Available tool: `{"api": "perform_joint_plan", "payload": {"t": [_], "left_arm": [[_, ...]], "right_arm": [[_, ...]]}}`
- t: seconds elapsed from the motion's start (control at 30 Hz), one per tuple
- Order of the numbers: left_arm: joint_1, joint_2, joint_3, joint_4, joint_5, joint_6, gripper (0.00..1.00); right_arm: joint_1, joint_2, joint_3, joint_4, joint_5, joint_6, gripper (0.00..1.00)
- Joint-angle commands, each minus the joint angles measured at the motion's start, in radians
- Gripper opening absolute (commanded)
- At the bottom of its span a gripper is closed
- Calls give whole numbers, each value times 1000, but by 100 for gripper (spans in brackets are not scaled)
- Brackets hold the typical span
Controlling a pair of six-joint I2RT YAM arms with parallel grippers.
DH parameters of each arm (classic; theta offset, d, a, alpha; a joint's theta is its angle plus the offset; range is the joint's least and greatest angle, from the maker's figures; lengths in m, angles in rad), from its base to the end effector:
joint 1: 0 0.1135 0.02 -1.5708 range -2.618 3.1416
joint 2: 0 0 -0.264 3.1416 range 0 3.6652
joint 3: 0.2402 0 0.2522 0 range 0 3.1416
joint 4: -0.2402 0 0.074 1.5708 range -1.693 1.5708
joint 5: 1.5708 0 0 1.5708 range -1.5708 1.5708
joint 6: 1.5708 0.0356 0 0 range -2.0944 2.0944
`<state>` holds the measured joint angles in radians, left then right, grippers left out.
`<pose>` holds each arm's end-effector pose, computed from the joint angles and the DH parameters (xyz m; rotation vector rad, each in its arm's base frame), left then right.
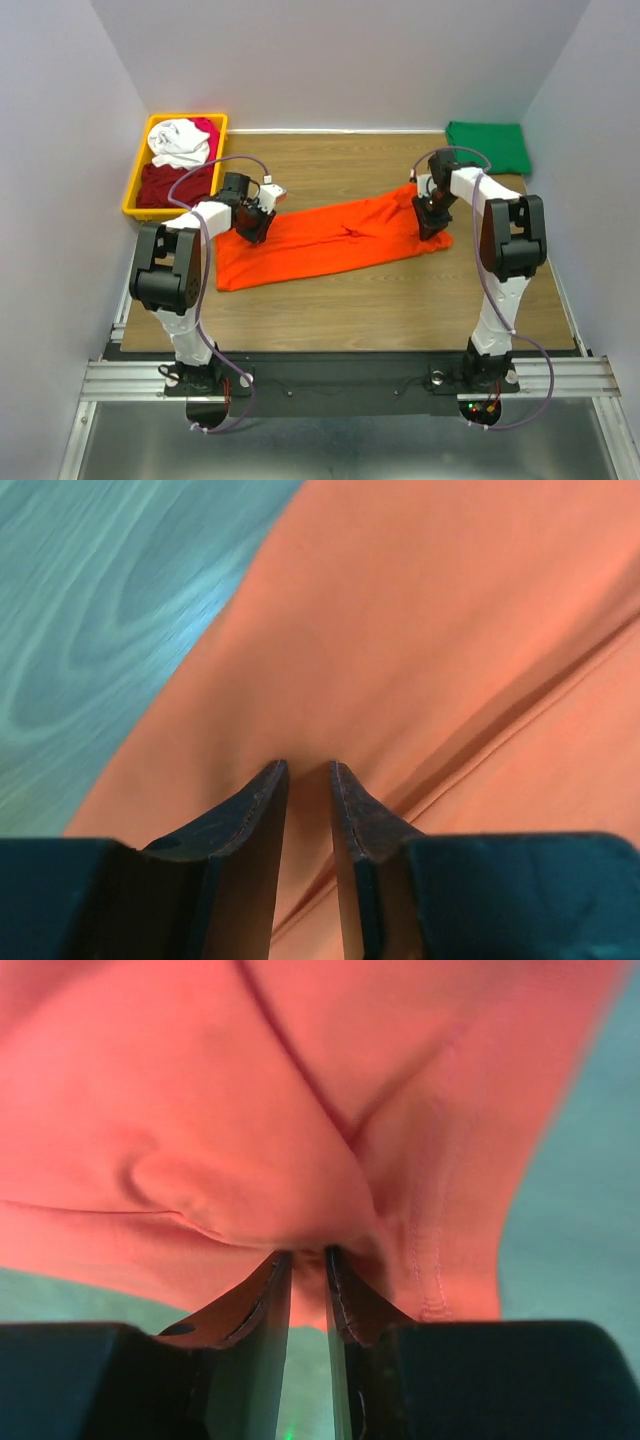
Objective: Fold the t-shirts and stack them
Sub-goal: Fold the tshirt
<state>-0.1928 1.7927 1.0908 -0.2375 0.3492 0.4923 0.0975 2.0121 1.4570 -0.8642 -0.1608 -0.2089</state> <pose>0.3582 -0.0823 0.1719 0.9567 2.2621 -0.3082 0.3866 0.0435 0.1662 -0.4717 2.9356 0.2266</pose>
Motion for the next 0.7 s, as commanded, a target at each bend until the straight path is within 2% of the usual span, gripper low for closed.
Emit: {"api": "perform_joint_plan", "payload": {"t": [0.0, 0.07, 0.1, 0.13, 0.17, 0.2, 0.23, 0.3, 0.33, 0.4, 0.5, 0.67], "left_arm": [[-8, -59, -92, -71, -93, 152, 33], [-8, -69, -150, -80, -99, 173, 30], [-14, -82, -166, -103, -93, 192, 29], [-23, -91, -184, -117, -84, 202, 29], [-36, -102, -219, -129, -66, 215, 27], [-86, -137, -238, -153, -55, 226, 27], [-121, -157, -255, -172, -43, 229, 27], [-242, -211, -273, -215, 20, 185, 27], [-275, -240, -263, -233, 63, 198, 27], [-324, -269, -246, -235, 51, 164, 29], [-323, -286, -180, -246, 37, 135, 31], [-298, -305, -114, -238, 14, 163, 34]], "right_arm": [[-1, 193, 254, 111, 144, -26, 26], [-1, 323, 398, 113, 158, -30, 25], [1, 371, 560, 110, 188, -30, 25], [5, 419, 562, 106, 202, -30, 25], [8, 523, 750, 103, 220, -50, 25], [24, 565, 835, 103, 228, -58, 26], [30, 608, 1006, 105, 233, -70, 26], [57, 672, 1106, 125, 230, -70, 28], [70, 665, 1102, 163, 265, -82, 28], [90, 593, 1042, 206, 271, -90, 29], [90, 449, 883, 276, 250, -72, 31], [90, 283, 732, 281, 173, -46, 33]]}}
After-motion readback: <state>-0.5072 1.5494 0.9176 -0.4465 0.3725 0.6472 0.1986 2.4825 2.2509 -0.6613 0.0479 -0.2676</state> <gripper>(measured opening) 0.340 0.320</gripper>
